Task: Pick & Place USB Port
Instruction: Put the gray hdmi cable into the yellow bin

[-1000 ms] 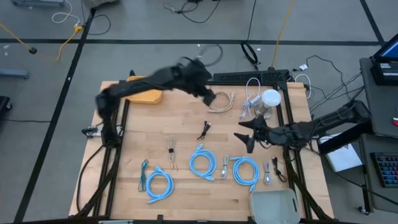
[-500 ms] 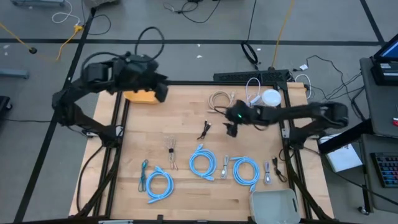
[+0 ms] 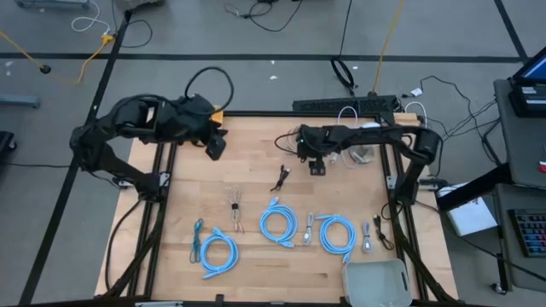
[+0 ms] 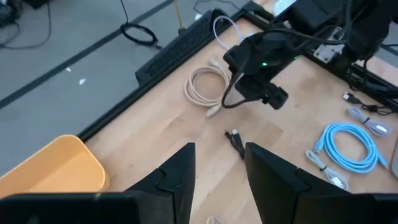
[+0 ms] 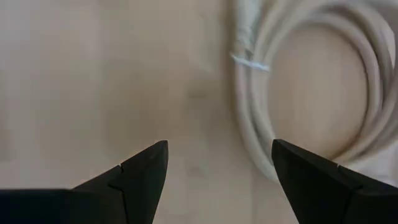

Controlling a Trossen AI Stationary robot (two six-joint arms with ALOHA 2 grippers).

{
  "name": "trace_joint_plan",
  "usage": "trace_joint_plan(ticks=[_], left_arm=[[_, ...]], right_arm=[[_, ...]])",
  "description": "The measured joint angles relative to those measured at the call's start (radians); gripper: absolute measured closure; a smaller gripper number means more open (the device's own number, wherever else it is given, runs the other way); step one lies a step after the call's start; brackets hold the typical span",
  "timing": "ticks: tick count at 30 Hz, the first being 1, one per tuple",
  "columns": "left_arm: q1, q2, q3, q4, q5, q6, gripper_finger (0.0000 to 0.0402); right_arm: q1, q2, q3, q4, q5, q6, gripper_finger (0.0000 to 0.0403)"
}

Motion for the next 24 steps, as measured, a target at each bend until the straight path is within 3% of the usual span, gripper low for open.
trace_joint_plan(ticks=[10, 18, 21, 24], left_arm=[[-0.034, 0.000, 0.000, 0.004, -0.028, -0.017, 0.0256], [-0.034, 0.000, 0.000, 0.005, -0.029, -0.024, 0.0256], [-0.034, -0.001, 0.000, 0.007, -0.029, -0.024, 0.0256], [-0.034, -0.001, 0.000, 0.010, -0.029, -0.025, 0.0257]], right_arm=[[-0.033, 0.019, -0.002, 0.129, -0.002, -0.027, 0.0124], [-0.034, 0.096, -0.043, 0.133, -0.078, 0.021, 0.0130], [-0.032, 0.114, -0.051, 0.107, -0.094, 0.045, 0.0159], [-0.026, 0.115, -0.053, 0.094, -0.103, 0.053, 0.0219]])
